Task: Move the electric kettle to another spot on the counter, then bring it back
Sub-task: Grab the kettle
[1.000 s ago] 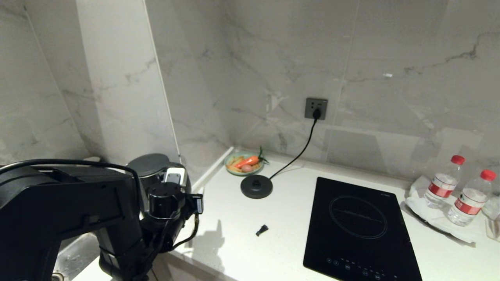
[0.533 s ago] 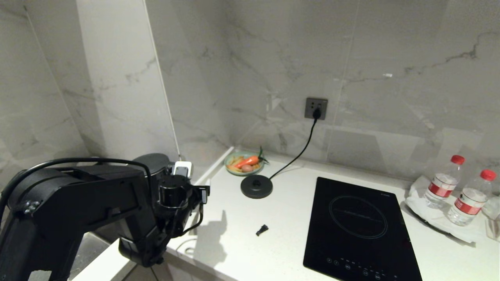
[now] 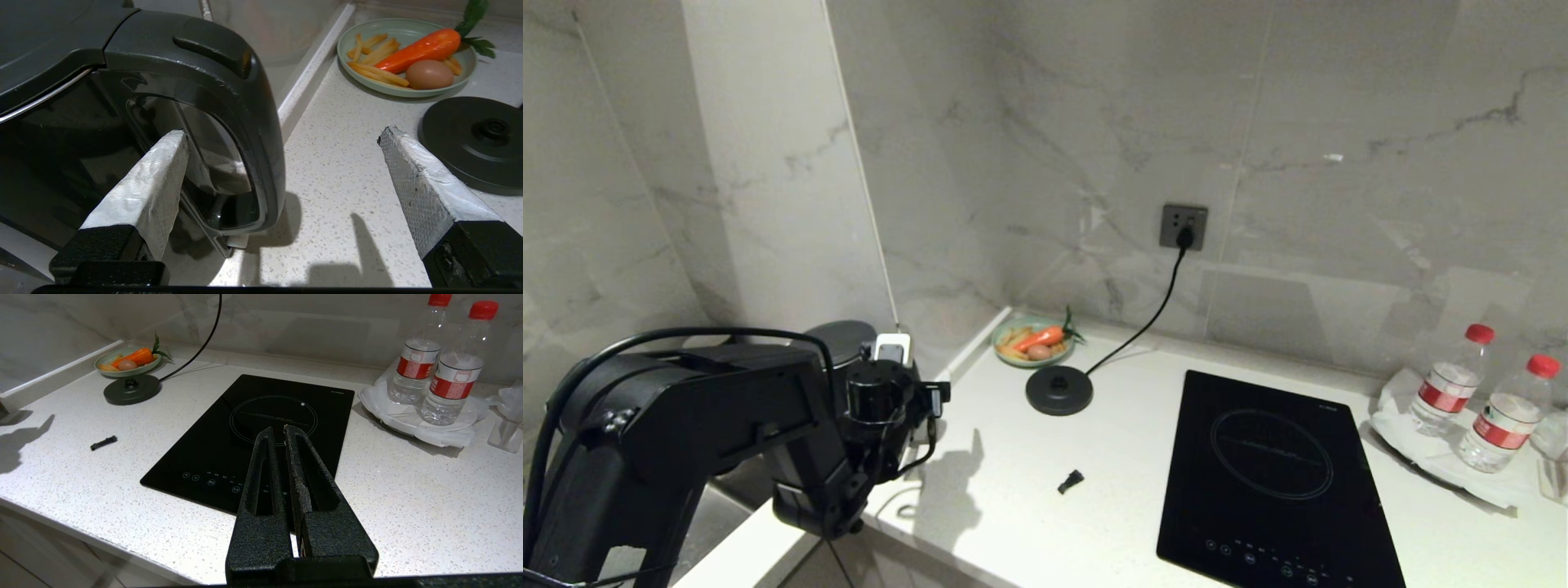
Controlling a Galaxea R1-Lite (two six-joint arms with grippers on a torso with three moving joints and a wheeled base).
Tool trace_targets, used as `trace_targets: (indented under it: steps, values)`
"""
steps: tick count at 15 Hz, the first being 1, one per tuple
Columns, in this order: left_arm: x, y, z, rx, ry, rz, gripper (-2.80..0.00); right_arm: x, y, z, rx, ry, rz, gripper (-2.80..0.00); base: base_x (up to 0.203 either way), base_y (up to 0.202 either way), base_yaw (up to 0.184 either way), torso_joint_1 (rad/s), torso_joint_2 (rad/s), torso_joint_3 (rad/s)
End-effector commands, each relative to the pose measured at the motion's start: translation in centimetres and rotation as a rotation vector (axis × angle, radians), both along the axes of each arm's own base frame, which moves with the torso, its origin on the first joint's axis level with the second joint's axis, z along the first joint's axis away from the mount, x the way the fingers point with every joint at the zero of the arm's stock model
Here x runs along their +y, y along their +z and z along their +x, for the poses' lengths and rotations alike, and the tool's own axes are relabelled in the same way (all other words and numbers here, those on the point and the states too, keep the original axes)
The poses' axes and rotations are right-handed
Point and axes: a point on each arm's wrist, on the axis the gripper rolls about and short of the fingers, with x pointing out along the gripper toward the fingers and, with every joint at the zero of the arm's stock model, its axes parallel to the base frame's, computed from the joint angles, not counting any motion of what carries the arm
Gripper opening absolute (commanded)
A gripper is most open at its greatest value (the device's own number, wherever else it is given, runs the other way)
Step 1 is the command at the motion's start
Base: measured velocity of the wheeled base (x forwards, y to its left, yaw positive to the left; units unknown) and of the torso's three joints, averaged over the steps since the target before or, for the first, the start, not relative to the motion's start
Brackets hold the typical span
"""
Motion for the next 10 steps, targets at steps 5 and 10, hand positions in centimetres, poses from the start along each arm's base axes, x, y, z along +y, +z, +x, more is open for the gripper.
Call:
trace_targets:
  steps: [5, 10]
  values:
    - [-0.6, 0.1, 2.0, -0.03, -0.001, 0.0, 0.0, 0.0, 0.0, 0.0, 0.0, 0.0, 0.0, -2.8, 0.0, 0.0, 0.0, 0.0, 0.0, 0.0]
    - [-0.8, 0.8, 4.4, -0.042, 0.01, -0.001, 0.0, 0.0, 0.0, 0.0, 0.0, 0.0, 0.0, -2.8, 0.0, 0.0, 0.0, 0.0, 0.0, 0.0]
